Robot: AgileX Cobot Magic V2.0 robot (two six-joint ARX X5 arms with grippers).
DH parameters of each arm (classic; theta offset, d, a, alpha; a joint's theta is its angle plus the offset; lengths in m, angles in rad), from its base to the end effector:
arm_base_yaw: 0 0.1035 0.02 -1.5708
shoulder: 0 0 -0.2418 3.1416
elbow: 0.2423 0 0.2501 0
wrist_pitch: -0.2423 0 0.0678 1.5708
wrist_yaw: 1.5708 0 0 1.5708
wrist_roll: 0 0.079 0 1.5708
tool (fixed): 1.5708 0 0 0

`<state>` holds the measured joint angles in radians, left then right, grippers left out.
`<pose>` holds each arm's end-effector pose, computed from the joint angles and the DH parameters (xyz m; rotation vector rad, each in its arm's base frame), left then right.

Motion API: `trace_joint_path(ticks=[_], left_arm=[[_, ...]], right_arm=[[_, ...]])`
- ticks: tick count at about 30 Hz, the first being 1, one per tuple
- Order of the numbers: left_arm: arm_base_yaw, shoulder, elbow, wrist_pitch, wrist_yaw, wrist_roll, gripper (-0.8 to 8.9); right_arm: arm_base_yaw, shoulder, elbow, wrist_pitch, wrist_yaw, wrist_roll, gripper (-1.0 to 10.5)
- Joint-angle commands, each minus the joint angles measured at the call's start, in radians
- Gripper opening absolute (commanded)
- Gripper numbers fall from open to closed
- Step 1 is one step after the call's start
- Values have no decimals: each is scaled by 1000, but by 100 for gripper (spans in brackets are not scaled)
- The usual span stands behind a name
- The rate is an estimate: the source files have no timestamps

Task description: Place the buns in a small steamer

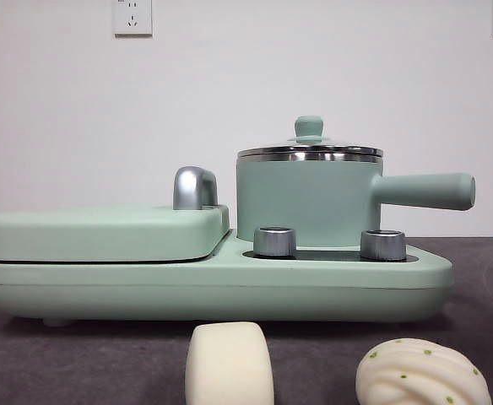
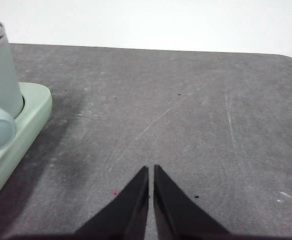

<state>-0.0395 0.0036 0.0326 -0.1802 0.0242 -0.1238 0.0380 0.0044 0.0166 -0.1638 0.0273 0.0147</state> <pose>0.1641 -0.0084 0.1493 -0.1224 0.1550 -0.0541 0.1653 0.0041 0.1454 0.0097 0.1516 0.0096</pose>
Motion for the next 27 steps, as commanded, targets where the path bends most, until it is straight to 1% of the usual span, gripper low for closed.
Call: trace_joint_path(ticks=[1, 6, 11, 14, 16, 18, 19, 21, 25, 27], left_arm=[[0, 0, -19, -6, -5, -5, 28], [0, 0, -19, -7, -5, -5, 28], [0, 0, -19, 1, -5, -8, 28], [0, 0, -19, 7, -5, -35, 27], [0, 0, -18, 34, 1, -80, 25], [-1, 0, -15, 67, 41, -98, 15], [-3, 4, -10, 76, 71, -98, 15], [-12, 13, 10, 69, 99, -108, 15], [-44, 56, 70, 60, 117, -157, 15], [-63, 89, 109, 52, 120, -168, 16]], right_arm=[[0, -1, -5, 7, 0, -3, 14], [0, -1, -5, 7, -2, 16, 14], [0, -1, -5, 6, -2, 77, 14], [0, -1, -5, 6, -8, 108, 14], [0, -1, -4, 6, -52, 110, 14], [0, 0, 0, 6, -103, 119, 14], [1, 0, 5, 5, -121, 137, 14], [4, 0, 23, 3, -142, 177, 14], [23, 0, 100, -20, -149, 252, 14], [32, 2, 157, -47, -163, 284, 14]])
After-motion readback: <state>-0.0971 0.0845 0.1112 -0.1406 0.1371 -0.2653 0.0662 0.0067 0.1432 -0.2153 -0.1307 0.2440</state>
